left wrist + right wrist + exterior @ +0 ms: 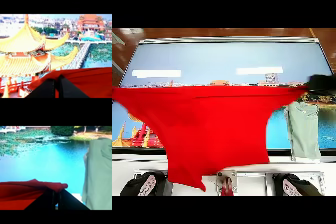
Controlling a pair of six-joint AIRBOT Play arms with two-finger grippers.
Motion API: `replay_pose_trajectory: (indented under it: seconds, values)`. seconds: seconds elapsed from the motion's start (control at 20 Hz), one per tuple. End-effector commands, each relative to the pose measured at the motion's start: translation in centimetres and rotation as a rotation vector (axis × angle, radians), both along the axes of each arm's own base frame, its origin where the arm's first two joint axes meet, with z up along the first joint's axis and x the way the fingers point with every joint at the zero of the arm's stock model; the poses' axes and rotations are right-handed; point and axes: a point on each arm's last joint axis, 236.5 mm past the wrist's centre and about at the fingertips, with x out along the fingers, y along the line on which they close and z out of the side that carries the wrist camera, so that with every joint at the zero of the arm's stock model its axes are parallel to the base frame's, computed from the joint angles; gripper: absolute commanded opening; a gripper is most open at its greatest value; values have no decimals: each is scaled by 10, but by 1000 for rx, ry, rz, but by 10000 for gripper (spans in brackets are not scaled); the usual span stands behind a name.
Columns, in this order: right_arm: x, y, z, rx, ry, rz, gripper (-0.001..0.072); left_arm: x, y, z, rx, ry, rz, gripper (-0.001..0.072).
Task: Fold the shirts.
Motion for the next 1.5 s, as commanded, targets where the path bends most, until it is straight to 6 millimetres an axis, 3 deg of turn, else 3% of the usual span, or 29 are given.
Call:
replay_pose_trajectory:
  seconds: [0.0, 0.1, 0.25, 0.45, 0.6, 0.75, 0.9, 1.1, 1.2, 1.3, 1.45]
  values:
    - [92, 29, -94, 19, -13, 46, 66, 76, 7, -91, -104, 88, -6, 44]
    - [150, 55, -124, 25, -140, 68, 67, 124, 0, -121, -154, 64, -42, 44]
    - [211, 77, -145, 79, -315, 0, 67, 183, 8, -165, -152, 8, 1, 44]
    - [259, 71, -146, 106, -515, -57, 67, 220, 18, -211, -134, -14, 65, 44]
    - [272, 70, -158, 103, -562, -65, 67, 230, 13, -240, -130, 9, 71, 44]
    - [261, 73, -195, 112, -446, -69, 67, 227, 0, -263, -140, 66, 45, 44]
    - [231, 72, -228, 97, -257, -55, 67, 206, -5, -282, -114, 176, -15, 44]
    - [179, 56, -247, 91, -9, -66, 67, 132, -14, -307, -122, 490, -129, 43]
    - [146, 55, -262, 88, 143, -59, 67, 101, -7, -317, -107, 633, -109, 43]
    - [125, 57, -276, 87, 248, -51, 67, 93, -8, -322, -123, 677, -81, 43]
    - [110, 74, -294, 158, 335, -62, 67, 91, -14, -328, -139, 695, -58, 43]
